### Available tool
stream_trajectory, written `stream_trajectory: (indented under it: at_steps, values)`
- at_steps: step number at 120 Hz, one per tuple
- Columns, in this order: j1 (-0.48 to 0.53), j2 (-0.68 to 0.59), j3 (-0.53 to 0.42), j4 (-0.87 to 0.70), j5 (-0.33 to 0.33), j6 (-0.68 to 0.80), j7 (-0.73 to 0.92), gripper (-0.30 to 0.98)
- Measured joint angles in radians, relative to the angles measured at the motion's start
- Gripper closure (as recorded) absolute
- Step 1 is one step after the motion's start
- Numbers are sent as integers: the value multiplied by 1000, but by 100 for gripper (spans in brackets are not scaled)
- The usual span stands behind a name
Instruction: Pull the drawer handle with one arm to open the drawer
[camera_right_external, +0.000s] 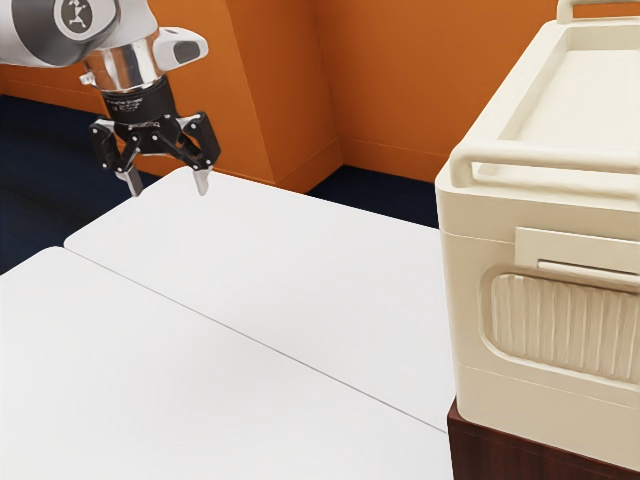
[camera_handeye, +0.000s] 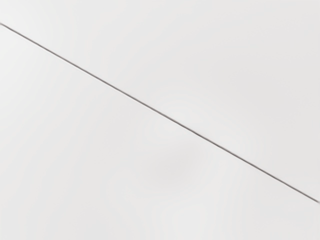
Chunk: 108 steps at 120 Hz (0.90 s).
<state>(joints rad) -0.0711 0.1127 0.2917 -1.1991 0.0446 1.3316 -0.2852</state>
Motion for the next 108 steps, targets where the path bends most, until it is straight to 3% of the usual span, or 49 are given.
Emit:
stream_trajectory:
  at_steps: [22,38,55,100,108]
  values:
    - [0,0,0,2,0,0,-6,0]
    - [-7,-67,-6,136,4,-11,-9,0]
    - [-11,-88,-10,167,5,-17,-7,0]
    - [-9,-127,-31,154,13,-79,-4,0]
    - [-13,-197,-51,46,16,-74,-12,0]
